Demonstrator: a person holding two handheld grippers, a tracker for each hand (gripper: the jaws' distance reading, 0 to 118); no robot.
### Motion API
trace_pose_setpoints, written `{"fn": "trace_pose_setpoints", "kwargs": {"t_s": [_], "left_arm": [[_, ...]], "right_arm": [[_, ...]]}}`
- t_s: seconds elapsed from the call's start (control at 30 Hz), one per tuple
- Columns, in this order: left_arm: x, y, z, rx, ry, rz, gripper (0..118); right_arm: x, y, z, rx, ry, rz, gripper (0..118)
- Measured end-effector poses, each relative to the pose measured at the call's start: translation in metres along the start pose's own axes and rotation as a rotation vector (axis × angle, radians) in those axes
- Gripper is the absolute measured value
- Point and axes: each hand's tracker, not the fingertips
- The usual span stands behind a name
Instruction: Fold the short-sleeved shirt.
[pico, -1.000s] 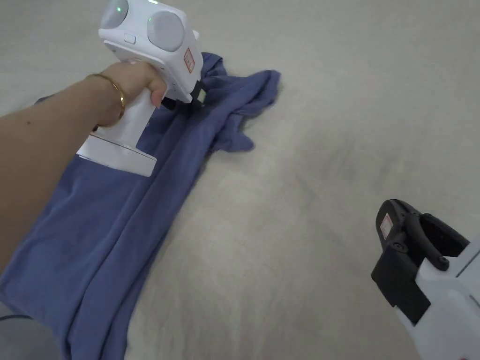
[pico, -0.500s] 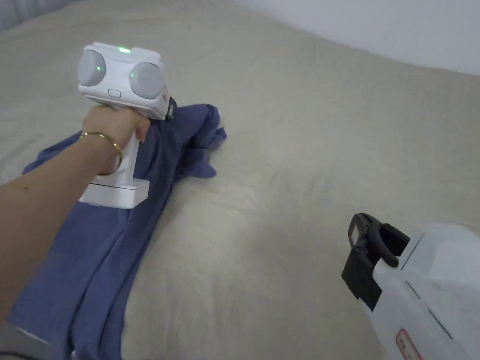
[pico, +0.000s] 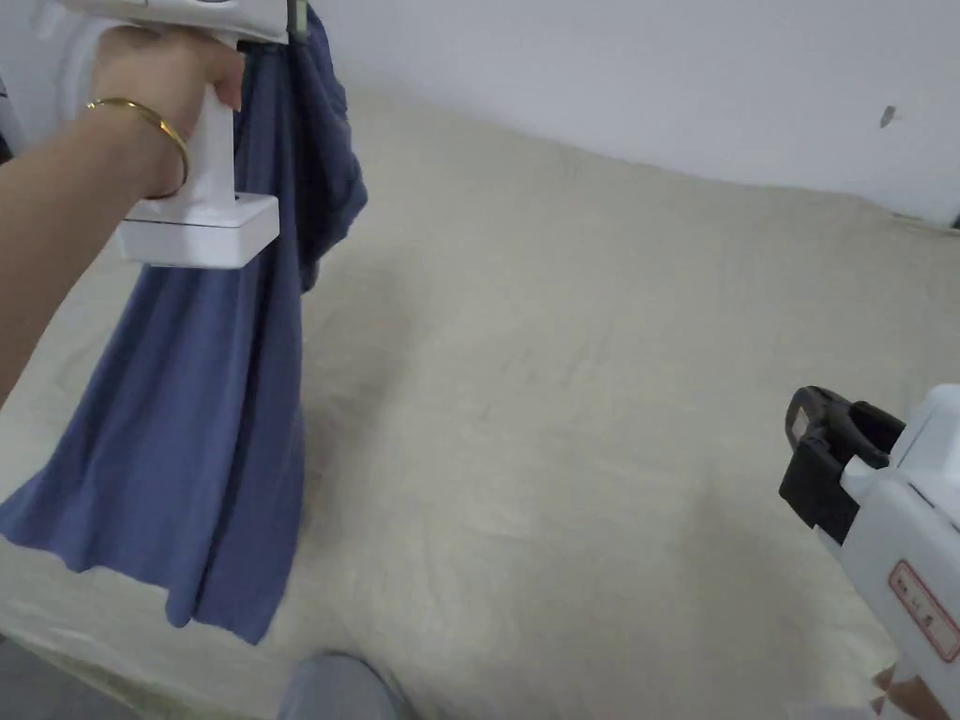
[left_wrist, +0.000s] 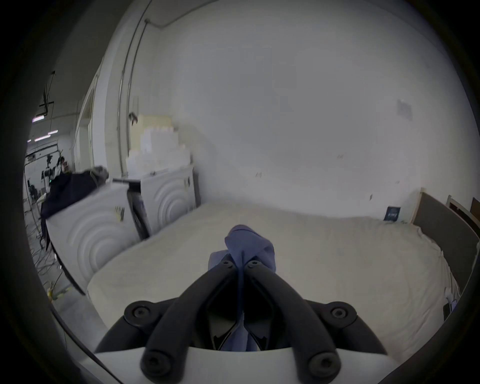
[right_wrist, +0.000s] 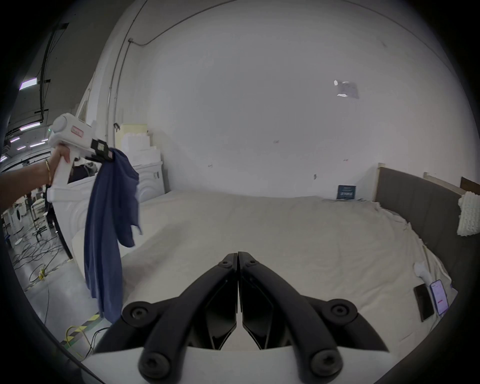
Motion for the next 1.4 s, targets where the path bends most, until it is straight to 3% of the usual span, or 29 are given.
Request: {"fn": "trace_pose_setpoints", "kwargs": {"t_s": [0.23,0.43,0.73,0.9,1.07,1.13,1.2,1.27,1.4], "left_arm": [[0.095,0.042,0.034,0.108,-0.200,-0.104,0],[0.203,0.014,0.045,0.103,-0.433,-0.143,0],[0.374,-0.102,0.066,-0.053,-0.765,-0.195,0],[0.462,-0.212,0.094,-0.191,-0.860,-0.377,0],[0.511,-0.300,0.120,-0.329,-0.936,-0.532,0],[0.522,-0.323,0.124,-0.388,-0.961,-0.544,18],[0.525,-0.337,0.125,-0.432,-0.979,-0.525,66],[0.518,-0.339,0.126,-0.429,-0.985,-0.519,101],[0.492,-0.309,0.109,-0.438,-1.009,-0.408,103]], "right_arm": [[0.055,-0.001,0.031,0.055,-0.115,-0.036,0],[0.072,0.004,0.066,0.071,-0.214,-0.047,0],[0.114,-0.013,0.103,0.046,-0.373,-0.102,0],[0.136,-0.026,0.111,0.007,-0.428,-0.142,0],[0.154,-0.038,0.114,-0.034,-0.455,-0.153,0],[0.159,-0.044,0.114,-0.045,-0.466,-0.159,0],[0.168,-0.050,0.114,-0.057,-0.478,-0.165,0],[0.172,-0.055,0.113,-0.068,-0.482,-0.175,0],[0.181,-0.060,0.109,-0.082,-0.483,-0.186,0]]}}
